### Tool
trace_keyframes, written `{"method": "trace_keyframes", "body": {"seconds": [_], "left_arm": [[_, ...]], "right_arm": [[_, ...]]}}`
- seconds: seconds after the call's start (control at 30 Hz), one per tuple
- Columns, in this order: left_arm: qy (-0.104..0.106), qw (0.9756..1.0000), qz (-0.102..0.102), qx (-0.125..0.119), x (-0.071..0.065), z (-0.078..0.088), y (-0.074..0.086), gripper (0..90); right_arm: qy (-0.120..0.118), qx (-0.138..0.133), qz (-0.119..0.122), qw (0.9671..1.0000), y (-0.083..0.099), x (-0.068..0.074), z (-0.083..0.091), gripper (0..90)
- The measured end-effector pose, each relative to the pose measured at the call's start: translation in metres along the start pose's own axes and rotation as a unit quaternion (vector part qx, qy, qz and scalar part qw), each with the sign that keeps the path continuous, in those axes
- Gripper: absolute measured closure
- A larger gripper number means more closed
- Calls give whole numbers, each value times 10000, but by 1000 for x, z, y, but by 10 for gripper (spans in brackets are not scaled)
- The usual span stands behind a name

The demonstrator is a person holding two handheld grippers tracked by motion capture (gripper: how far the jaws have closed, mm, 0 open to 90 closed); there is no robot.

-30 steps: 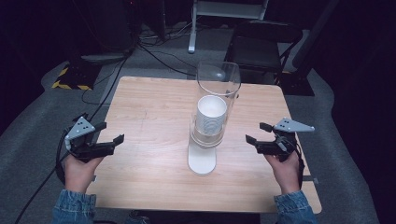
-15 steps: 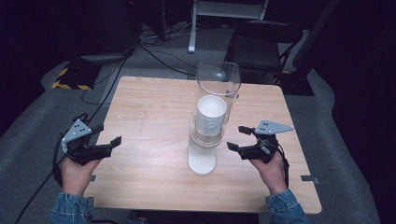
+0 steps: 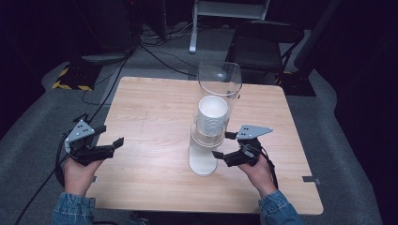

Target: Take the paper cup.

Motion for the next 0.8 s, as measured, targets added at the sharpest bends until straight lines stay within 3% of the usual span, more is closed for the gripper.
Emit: {"method": "trace_keyframes", "body": {"seconds": [0.2,0.53,0.63,0.8], "left_arm": [[8,10000,-6,29,1,-1,2,173],[5,10000,48,67,2,-4,5,173],[20,9999,63,77,2,-4,5,173],[15,10000,58,77,2,-4,6,173]], "right_arm": [[-49,-54,-136,9999,1,-1,-19,163],[-178,-443,-307,9984,-1,-4,-38,166],[-137,-764,-251,9967,-6,-4,-39,188],[-109,-851,-170,9962,-8,-4,-39,290]]}}
Point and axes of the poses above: each handheld gripper's, and its own axes: z roughly backward along the jaws, y roughly out of its underside, x roughly to its left, the point moved 9 cm from there along -z, roughly forward along the jaws, and after that the axes turned 8 degrees about -y, right-handed, at the moved point
